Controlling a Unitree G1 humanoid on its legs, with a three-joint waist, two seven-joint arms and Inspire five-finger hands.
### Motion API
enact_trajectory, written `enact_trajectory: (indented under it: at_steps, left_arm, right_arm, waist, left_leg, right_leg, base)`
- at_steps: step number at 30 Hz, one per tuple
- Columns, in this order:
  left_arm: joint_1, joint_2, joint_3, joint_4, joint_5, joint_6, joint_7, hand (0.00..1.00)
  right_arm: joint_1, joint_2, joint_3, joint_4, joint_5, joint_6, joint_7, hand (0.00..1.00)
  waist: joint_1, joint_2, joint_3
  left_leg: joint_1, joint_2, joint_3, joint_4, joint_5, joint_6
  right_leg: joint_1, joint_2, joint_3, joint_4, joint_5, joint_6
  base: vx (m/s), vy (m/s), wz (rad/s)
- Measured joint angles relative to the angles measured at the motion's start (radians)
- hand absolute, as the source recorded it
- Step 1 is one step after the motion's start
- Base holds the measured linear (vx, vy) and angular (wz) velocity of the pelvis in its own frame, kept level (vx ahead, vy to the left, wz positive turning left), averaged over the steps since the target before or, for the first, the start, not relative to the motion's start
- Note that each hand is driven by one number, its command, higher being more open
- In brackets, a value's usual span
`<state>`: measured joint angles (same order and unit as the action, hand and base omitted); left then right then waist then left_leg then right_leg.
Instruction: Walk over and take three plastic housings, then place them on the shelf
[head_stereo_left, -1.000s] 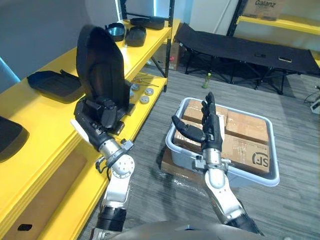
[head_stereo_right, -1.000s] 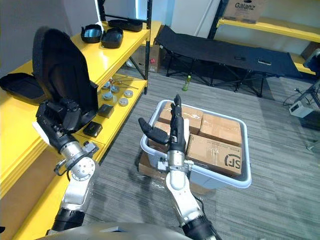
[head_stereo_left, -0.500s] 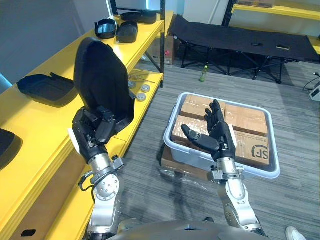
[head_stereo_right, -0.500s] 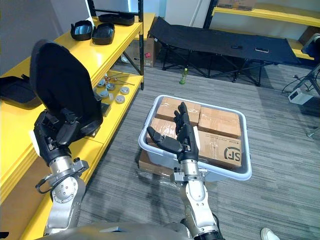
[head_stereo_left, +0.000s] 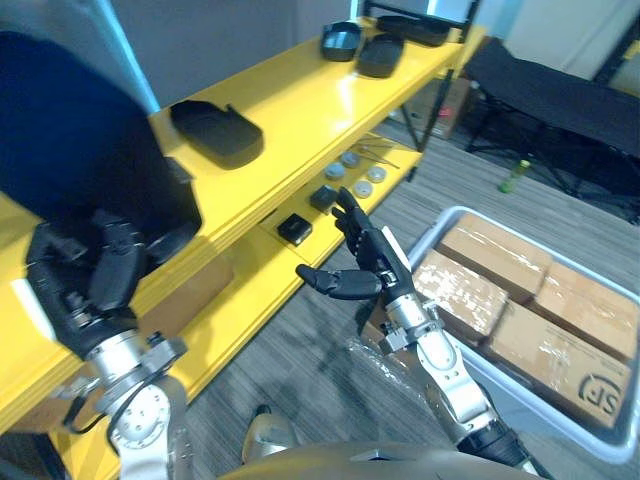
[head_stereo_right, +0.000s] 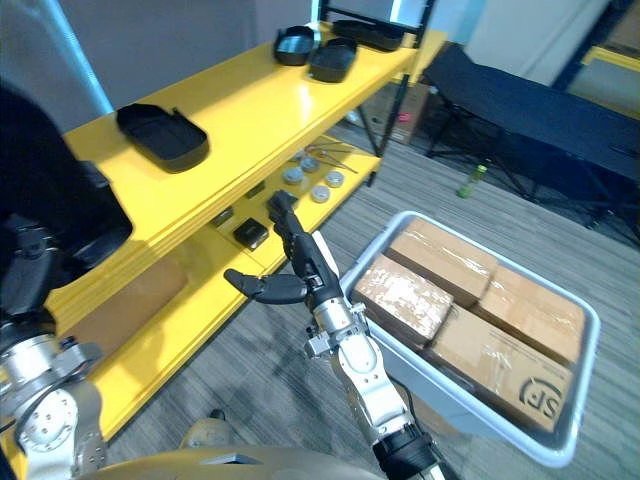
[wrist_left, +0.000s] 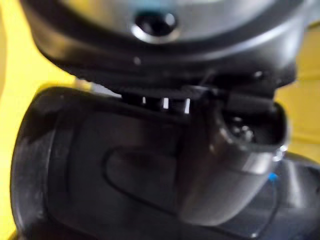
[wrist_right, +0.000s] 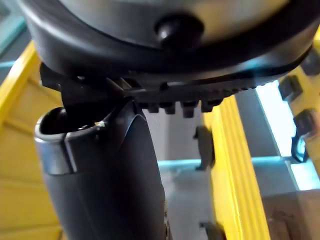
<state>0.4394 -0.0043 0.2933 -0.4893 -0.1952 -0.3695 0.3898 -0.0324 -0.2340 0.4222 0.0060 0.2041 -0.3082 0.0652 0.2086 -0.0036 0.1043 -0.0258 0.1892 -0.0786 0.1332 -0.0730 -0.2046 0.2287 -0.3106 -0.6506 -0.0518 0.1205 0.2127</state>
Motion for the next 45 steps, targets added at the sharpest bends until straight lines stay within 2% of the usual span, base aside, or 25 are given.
enact_trajectory:
  at_steps: [2,5,6,7,8,9,10,14,16,18,20,22,26,28,31,35,37,38,40,41,42,43,44,45]
  left_arm:
    - [0.023,-0.002,0.038,-0.001,0.0,-0.001,-0.011,0.0]
    - [0.043,-0.005,0.047,-0.002,0.0,0.0,-0.04,0.0]
    - [0.04,-0.005,0.038,-0.003,0.0,0.0,-0.068,0.0]
    - [0.031,-0.005,0.028,-0.005,0.001,0.0,-0.105,0.0]
    - [0.023,-0.004,0.018,-0.005,0.001,-0.001,-0.125,0.0]
    - [0.004,0.001,0.0,-0.005,-0.006,-0.001,-0.166,0.0]
    - [-0.006,0.001,-0.007,-0.005,-0.013,-0.005,-0.2,0.0]
    - [-0.002,0.0,-0.008,-0.005,-0.079,-0.046,-0.258,0.0]
    - [-0.013,0.011,-0.011,-0.005,-0.094,-0.065,-0.272,0.0]
    - [-0.048,0.05,-0.053,0.001,-0.127,-0.067,-0.308,0.0]
    - [-0.063,0.067,-0.088,0.005,-0.141,-0.071,-0.34,0.0]
    - [-0.081,0.079,-0.113,0.014,-0.145,-0.071,-0.349,0.0]
    - [-0.08,0.083,-0.154,0.016,-0.151,-0.071,-0.331,0.0]
    - [-0.078,0.08,-0.179,0.024,-0.152,-0.071,-0.309,0.0]
    - [-0.077,0.079,-0.203,0.057,-0.151,-0.072,-0.295,0.0]
    - [-0.076,0.079,-0.201,0.072,-0.147,-0.072,-0.277,0.0]
    - [-0.077,0.079,-0.195,0.072,-0.147,-0.073,-0.256,0.0]
    - [-0.078,0.079,-0.184,0.072,-0.147,-0.076,-0.246,0.0]
    - [-0.078,0.075,-0.168,0.072,-0.147,-0.076,-0.248,0.0]
    - [-0.079,0.074,-0.157,0.07,-0.141,-0.076,-0.249,0.0]
    - [-0.079,0.078,-0.144,0.061,-0.124,-0.076,-0.25,0.0]
    - [-0.079,0.084,-0.14,0.056,-0.114,-0.076,-0.25,0.0]
    - [-0.084,0.081,-0.134,0.055,-0.106,-0.078,-0.251,0.0]
    - [-0.097,0.085,-0.125,0.056,-0.093,-0.078,-0.248,0.0]
  right_arm:
    - [-0.028,-0.007,-0.002,0.0,0.009,0.008,0.0,1.0]
    - [-0.033,-0.006,-0.01,0.0,0.018,0.024,0.015,1.0]
    - [-0.024,-0.006,-0.01,-0.002,0.018,0.03,0.018,1.0]
    - [-0.01,-0.004,-0.018,-0.003,0.018,0.031,0.016,1.0]
    - [-0.001,-0.003,-0.025,-0.003,0.018,0.033,0.014,1.0]
    - [0.018,-0.001,-0.047,-0.003,0.014,0.037,0.007,1.0]
    - [0.029,-0.001,-0.058,-0.002,-0.002,0.038,-0.011,1.0]
    - [0.034,0.013,-0.096,-0.003,-0.036,0.038,-0.048,1.0]
    - [0.037,0.031,-0.116,-0.007,-0.036,0.037,-0.055,1.0]
    - [0.075,0.054,-0.155,-0.019,-0.038,0.036,-0.083,1.0]
    - [0.103,0.06,-0.174,-0.022,-0.037,0.035,-0.098,1.0]
    - [0.104,0.074,-0.198,-0.021,-0.037,0.033,-0.093,1.0]
    - [0.104,0.071,-0.208,-0.021,-0.037,0.024,-0.072,1.0]
    - [0.105,0.071,-0.209,-0.021,-0.035,0.011,-0.067,1.0]
    - [0.116,0.069,-0.218,-0.021,-0.031,0.003,-0.052,1.0]
    - [0.113,0.056,-0.213,-0.021,-0.031,-0.02,-0.05,1.0]
    - [0.092,0.059,-0.201,-0.021,-0.031,-0.035,-0.058,1.0]
    - [0.054,0.065,-0.19,-0.02,-0.031,-0.041,-0.074,1.0]
    - [0.011,0.071,-0.179,-0.017,-0.033,-0.047,-0.099,1.0]
    - [-0.012,0.079,-0.176,-0.017,-0.035,-0.053,-0.125,1.0]
    - [-0.028,0.087,-0.178,-0.018,-0.039,-0.063,-0.153,1.0]
    - [-0.027,0.089,-0.18,-0.018,-0.039,-0.075,-0.168,1.0]
    - [-0.024,0.085,-0.188,-0.022,-0.039,-0.091,-0.186,1.0]
    - [-0.025,0.085,-0.194,-0.022,-0.038,-0.11,-0.21,1.0]
  waist:
    - [0.016,0.0,0.0]
    - [0.016,0.0,0.0]
    - [0.013,0.001,0.002]
    - [0.0,-0.009,0.005]
    - [-0.003,-0.009,0.011]
    - [-0.008,-0.006,0.027]
    - [-0.009,0.0,0.041]
    - [-0.01,0.021,0.062]
    - [-0.02,0.014,0.066]
    - [-0.051,-0.006,0.07]
    - [-0.067,-0.021,0.062]
    - [-0.078,-0.024,0.065]
    - [-0.079,-0.021,0.066]
    - [-0.081,-0.009,0.074]
    - [-0.103,0.012,0.087]
    - [-0.097,0.011,0.115]
    - [-0.087,0.002,0.132]
    - [-0.073,-0.001,0.153]
    - [-0.065,0.001,0.169]
    - [-0.051,0.0,0.169]
    - [-0.037,-0.017,0.176]
    - [-0.03,-0.024,0.172]
    - [-0.037,-0.012,0.168]
    - [-0.047,-0.009,0.164]
  left_leg:
    - [0.0,-0.001,-0.007,0.002,0.0,0.0]
    - [-0.004,0.002,-0.019,0.007,0.0,0.0]
    - [-0.022,0.0,-0.027,0.016,0.004,0.001]
    - [-0.056,-0.007,-0.029,0.035,0.019,0.01]
    - [-0.07,-0.007,-0.028,0.038,0.034,0.017]
    - [-0.088,-0.008,-0.022,0.029,0.066,0.026]
    - [-0.089,-0.005,-0.03,0.002,0.089,0.023]
    - [-0.096,-0.008,-0.036,-0.027,0.12,0.024]
    - [-0.11,-0.023,-0.055,-0.032,0.131,0.03]
    - [-0.127,-0.063,-0.097,-0.045,0.159,0.049]
    - [-0.122,-0.086,-0.113,-0.098,0.2,0.048]
    - [-0.127,-0.091,-0.102,-0.136,0.243,0.052]
    - [-0.126,-0.086,-0.061,-0.14,0.258,0.062]
    - [-0.123,-0.077,-0.039,-0.148,0.268,0.068]
    - [-0.128,-0.072,-0.028,-0.161,0.274,0.09]
    - [-0.154,-0.072,0.02,-0.133,0.276,0.104]
    - [-0.188,-0.082,0.021,-0.061,0.243,0.1]
    - [-0.227,-0.086,0.021,0.054,0.182,0.1]
    - [-0.263,-0.091,0.021,0.19,0.108,0.102]
    - [-0.283,-0.097,0.025,0.283,0.048,0.111]
    - [-0.29,-0.108,0.058,0.365,-0.004,0.142]
    - [-0.292,-0.117,0.104,0.41,-0.034,0.168]
    - [-0.294,-0.122,0.123,0.438,-0.09,0.175]
    - [-0.295,-0.144,0.115,0.447,-0.111,0.185]
  right_leg:
    - [0.003,0.0,-0.003,0.008,-0.011,-0.012]
    - [0.008,0.0,-0.013,0.037,-0.047,-0.02]
    - [0.02,0.001,-0.041,0.039,-0.07,-0.019]
    - [0.025,0.001,-0.071,0.043,-0.095,-0.015]
    - [0.025,0.002,-0.09,0.053,-0.101,-0.017]
    - [0.027,0.008,-0.119,0.065,-0.117,-0.022]
    - [0.035,0.015,-0.133,0.07,-0.127,-0.012]
    - [0.047,0.014,-0.162,0.098,-0.139,-0.015]
    - [0.025,0.0,-0.126,0.147,-0.186,-0.04]
    - [-0.037,0.015,0.075,0.246,-0.325,-0.096]
    - [-0.049,0.011,0.134,0.282,-0.361,-0.126]
    - [-0.051,0.013,0.136,0.277,-0.339,-0.088]
    - [-0.05,0.017,0.149,0.254,-0.316,-0.046]
    - [-0.053,0.025,0.165,0.231,-0.305,-0.025]
    - [-0.061,0.03,0.164,0.228,-0.307,-0.026]
    - [-0.089,0.009,0.17,0.271,-0.315,-0.027]
    - [-0.101,-0.007,0.174,0.3,-0.327,-0.024]
    - [-0.098,-0.018,0.179,0.322,-0.336,-0.019]
    - [-0.079,-0.031,0.179,0.349,-0.354,-0.014]
    - [-0.06,-0.041,0.179,0.356,-0.366,-0.017]
    - [-0.027,-0.065,0.178,0.34,-0.372,-0.03]
    - [-0.005,-0.075,0.171,0.328,-0.37,-0.041]
    - [0.0,-0.077,0.179,0.383,-0.346,-0.089]
    - [-0.078,-0.119,0.224,0.547,-0.278,-0.161]
  base:
    - [0.0,0.013,0.14]
    - [-0.02,0.001,0.17]
    - [-0.03,-0.036,0.54]
    - [-0.03,-0.044,0.68]
    - [-0.06,-0.042,0.96]
    - [-0.09,-0.027,0.91]
    - [-0.09,-0.028,0.81]
    - [-0.05,-0.006,0.37]
    - [-0.02,0.027,0.41]
    - [-0.11,-0.025,0.95]
    - [-0.05,-0.055,0.88]
    - [-0.01,-0.02,0.49]
    - [-0.06,0.007,-0.05]
    - [-0.1,0.012,-0.21]
    - [-0.15,0.028,0.02]
    - [-0.08,0.044,0.05]
    - [-0.05,0.057,-0.02]
    - [-0.02,0.052,-0.09]
    - [-0.01,0.102,-0.06]
    - [0.04,0.191,-0.07]
    - [0.07,0.22,-0.05]
    - [0.15,0.241,0.11]
    - [0.18,0.29,0.47]
    - [0.23,0.367,0.52]
